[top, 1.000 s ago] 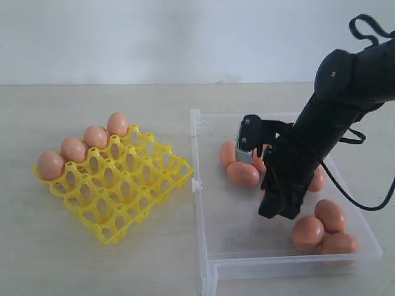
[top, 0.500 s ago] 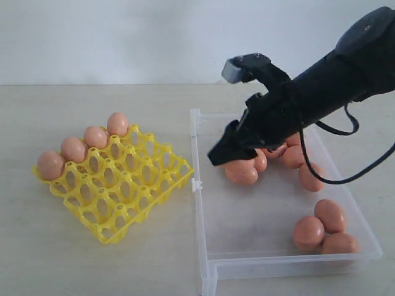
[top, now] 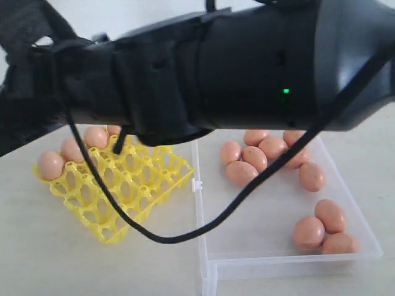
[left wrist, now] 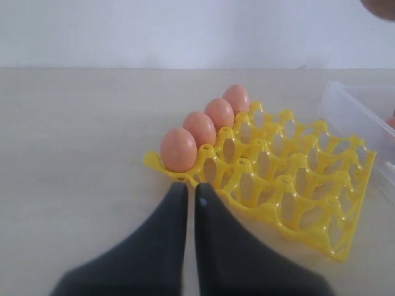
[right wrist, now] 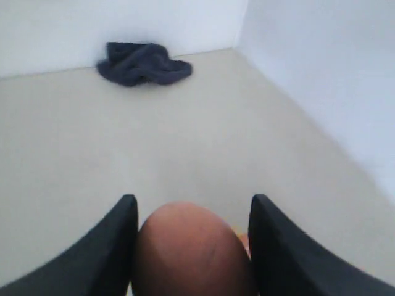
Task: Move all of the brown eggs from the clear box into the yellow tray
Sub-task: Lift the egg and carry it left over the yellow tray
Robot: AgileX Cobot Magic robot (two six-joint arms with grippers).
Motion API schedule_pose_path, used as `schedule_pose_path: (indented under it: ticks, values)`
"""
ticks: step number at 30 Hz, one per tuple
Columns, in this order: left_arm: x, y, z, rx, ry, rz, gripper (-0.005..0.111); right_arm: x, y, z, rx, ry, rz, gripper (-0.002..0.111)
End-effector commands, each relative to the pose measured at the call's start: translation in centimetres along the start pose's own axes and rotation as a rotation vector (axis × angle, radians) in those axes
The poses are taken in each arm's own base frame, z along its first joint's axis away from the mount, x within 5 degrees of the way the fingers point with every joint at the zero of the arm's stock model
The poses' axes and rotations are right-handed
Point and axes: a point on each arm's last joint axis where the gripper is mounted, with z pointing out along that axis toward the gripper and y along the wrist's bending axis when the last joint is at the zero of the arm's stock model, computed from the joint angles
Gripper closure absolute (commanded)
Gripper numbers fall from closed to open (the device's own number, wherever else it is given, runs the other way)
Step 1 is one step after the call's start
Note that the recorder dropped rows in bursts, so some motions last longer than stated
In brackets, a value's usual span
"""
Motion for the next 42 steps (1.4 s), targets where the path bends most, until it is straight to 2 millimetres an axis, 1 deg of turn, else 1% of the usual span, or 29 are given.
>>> schedule_pose_path:
  ticks: [1,2,4,5,6,7,8,9,10,11,12,13,15,16,18,21,24,27,30,32,35,42]
  values:
    - [0.0,0.0,0.0,0.006,-0.005,-0.003,0.103,-1.7,2.3,1.8,0.244,0.001,-0.635,0.109]
    - [0.0,0.0,0.0,0.006,-0.005,-0.003,0.103,-1.4,2.4,2.6,0.375,0.009,-0.763,0.109]
    - [0.0,0.0,0.0,0.006,-0.005,-0.003,0.103,-0.7,1.5,3.8,0.528,0.039,-0.817,0.109]
    - [0.0,0.0,0.0,0.006,-0.005,-0.003,0.103,-0.6,1.2,4.1,0.573,0.044,-0.797,0.109]
    - [0.0,0.0,0.0,0.006,-0.005,-0.003,0.103,-1.2,0.8,4.2,0.627,-0.012,-0.633,0.109]
    - [0.0,0.0,0.0,0.006,-0.005,-0.003,0.103,-2.2,0.7,4.1,0.618,-0.14,-0.32,0.109]
    - [0.0,0.0,0.0,0.006,-0.005,-0.003,0.103,-2.8,0.7,4.0,0.605,-0.204,-0.173,0.109]
    - [0.0,0.0,0.0,0.006,-0.005,-0.003,0.103,-3.7,0.4,4.0,0.527,-0.348,0.175,0.109]
    - [0.0,0.0,0.0,0.006,-0.005,-0.003,0.103,-3.8,0.1,4.2,0.476,-0.389,0.299,0.109]
    - [0.0,0.0,0.0,0.006,-0.005,-0.003,0.103,-3.9,-0.3,4.8,0.342,-0.478,0.545,0.109]
    - [0.0,0.0,0.0,0.006,-0.005,-0.003,0.103,-3.7,-0.6,5.1,0.287,-0.511,0.637,0.109]
    - [0.0,0.0,0.0,0.006,-0.005,-0.003,0.103,-3.1,-1.2,6.0,0.187,-0.552,0.76,0.109]
    - [0.0,0.0,0.0,0.006,-0.005,-0.003,0.103,-2.2,-1.8,7.0,0.107,-0.566,0.839,0.109]
    - [0.0,0.0,0.0,0.006,-0.005,-0.003,0.103,-1.5,-2.2,7.6,0.041,-0.569,0.9,0.109]
    - [0.0,0.0,0.0,0.006,-0.005,-0.003,0.103,-0.7,-2.8,8.4,-0.071,-0.576,0.966,0.109]
    - [0.0,0.0,0.0,0.006,-0.005,-0.003,0.103,0.3,-3.6,8.9,-0.284,-0.62,0.972,0.109]
    - [0.0,0.0,0.0,0.006,-0.005,-0.003,0.103,1.2,-4.2,8.9,-0.463,-0.662,0.964,0.109]
    - [0.0,0.0,0.0,0.006,-0.005,-0.003,0.103,1.9,-4.2,9.1,-0.525,-0.646,0.937,0.109]
    - [0.0,0.0,0.0,0.006,-0.005,-0.003,0.103,3.1,-3.9,9.9,-0.475,-0.552,0.841,0.109]
    - [0.0,0.0,0.0,0.006,-0.005,-0.003,0.103,4.1,-3.8,10.6,-0.388,-0.445,0.736,0.109]
    - [0.0,0.0,0.0,0.006,-0.005,-0.003,0.103,5.7,-4.1,11.5,-0.262,-0.275,0.634,0.109]
    - [0.0,0.0,0.0,0.006,-0.005,-0.003,0.103,8.3,-5.2,12.1,-0.046,-0.041,0.489,0.109]
